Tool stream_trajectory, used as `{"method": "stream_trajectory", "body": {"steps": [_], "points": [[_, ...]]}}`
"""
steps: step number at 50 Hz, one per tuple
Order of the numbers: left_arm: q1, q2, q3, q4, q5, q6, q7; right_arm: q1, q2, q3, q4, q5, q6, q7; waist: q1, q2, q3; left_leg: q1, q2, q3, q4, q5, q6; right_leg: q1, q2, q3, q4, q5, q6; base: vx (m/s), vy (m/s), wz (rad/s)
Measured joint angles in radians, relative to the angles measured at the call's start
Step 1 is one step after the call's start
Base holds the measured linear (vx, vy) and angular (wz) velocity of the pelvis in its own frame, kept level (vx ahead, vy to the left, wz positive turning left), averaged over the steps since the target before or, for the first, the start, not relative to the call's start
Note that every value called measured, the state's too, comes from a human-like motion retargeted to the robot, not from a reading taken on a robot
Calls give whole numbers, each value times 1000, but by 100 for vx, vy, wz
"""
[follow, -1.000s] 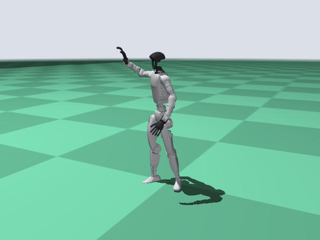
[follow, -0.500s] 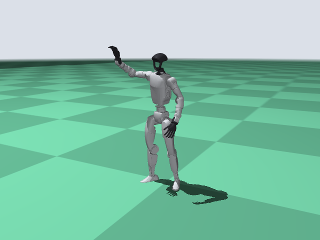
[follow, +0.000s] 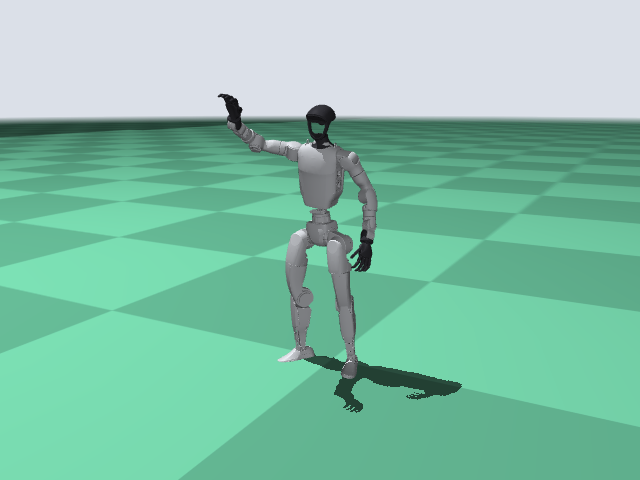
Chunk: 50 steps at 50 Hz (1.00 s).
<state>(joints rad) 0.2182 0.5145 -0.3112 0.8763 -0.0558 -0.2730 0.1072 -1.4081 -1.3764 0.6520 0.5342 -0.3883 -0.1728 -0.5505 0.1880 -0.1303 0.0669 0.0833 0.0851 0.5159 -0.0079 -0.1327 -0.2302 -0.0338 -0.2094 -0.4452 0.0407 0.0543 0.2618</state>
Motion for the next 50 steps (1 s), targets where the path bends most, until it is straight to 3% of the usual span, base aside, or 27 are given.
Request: {"method": "stream_trajectory", "body": {"steps": [3,10,13,17,24,27,30,35,38,42,47,50], "points": [[-17,-18,8,-6,-22,14,28,-4,-4,-23,99,103,38,-46,8,7,5,-9,-10,-38,-1,3,-1,16,-16,-37,1,-5,0,1,6,65],[-58,-29,25,-27,-111,73,117,6,31,-275,320,465,133,-241,24,10,18,-20,-24,-124,-33,28,-14,43,-35,-123,13,-17,-23,0,4,65],[-58,-19,25,-32,-107,82,114,5,45,-318,332,490,140,-255,33,5,20,-17,-27,-137,-49,37,-21,46,-38,-137,20,-21,-30,0,2,21],[-44,-4,18,-33,-66,69,81,38,56,-242,240,375,117,-197,48,-4,21,-10,-30,-133,-54,37,-19,46,-41,-132,26,-22,-29,0,0,0],[-14,25,12,-39,36,10,9,-40,-34,86,66,-70,40,11,80,-16,13,-19,-31,-123,-22,18,-10,42,-48,-120,28,-18,-14,0,0,-5],[-26,22,14,-45,50,-1,12,-97,-54,169,105,-123,34,20,85,-11,14,-30,-33,-140,-16,19,-12,45,-52,-136,30,-17,-17,-1,3,31],[-60,6,14,-49,34,19,34,-92,-36,128,199,22,67,-10,87,3,21,-37,-36,-169,-25,29,-16,51,-56,-165,34,-18,-27,-3,3,51],[-112,-7,22,-73,-20,81,91,-14,46,-144,328,434,123,-130,90,16,38,-38,-41,-214,-67,59,-26,58,-60,-211,44,-19,-47,-4,3,49],[-116,-8,34,-92,-54,99,111,48,85,-267,342,547,134,-177,94,13,49,-38,-44,-222,-79,66,-31,55,-63,-220,50,-18,-52,-3,2,16],[-91,-7,42,-100,-52,85,79,173,99,-267,272,464,108,-89,100,7,58,-37,-45,-207,-79,62,-31,45,-64,-205,52,-14,-46,-2,1,-15],[-45,0,22,-79,43,30,1,244,55,-108,115,174,-9,134,107,6,65,-27,-46,-165,-77,54,-25,29,-61,-161,46,-7,-27,-3,1,-44],[-32,0,10,-64,100,7,-28,219,29,-24,84,11,-42,183,109,10,69,-31,-47,-146,-60,44,-22,23,-62,-141,40,-1,-18,-3,1,-33]]}}
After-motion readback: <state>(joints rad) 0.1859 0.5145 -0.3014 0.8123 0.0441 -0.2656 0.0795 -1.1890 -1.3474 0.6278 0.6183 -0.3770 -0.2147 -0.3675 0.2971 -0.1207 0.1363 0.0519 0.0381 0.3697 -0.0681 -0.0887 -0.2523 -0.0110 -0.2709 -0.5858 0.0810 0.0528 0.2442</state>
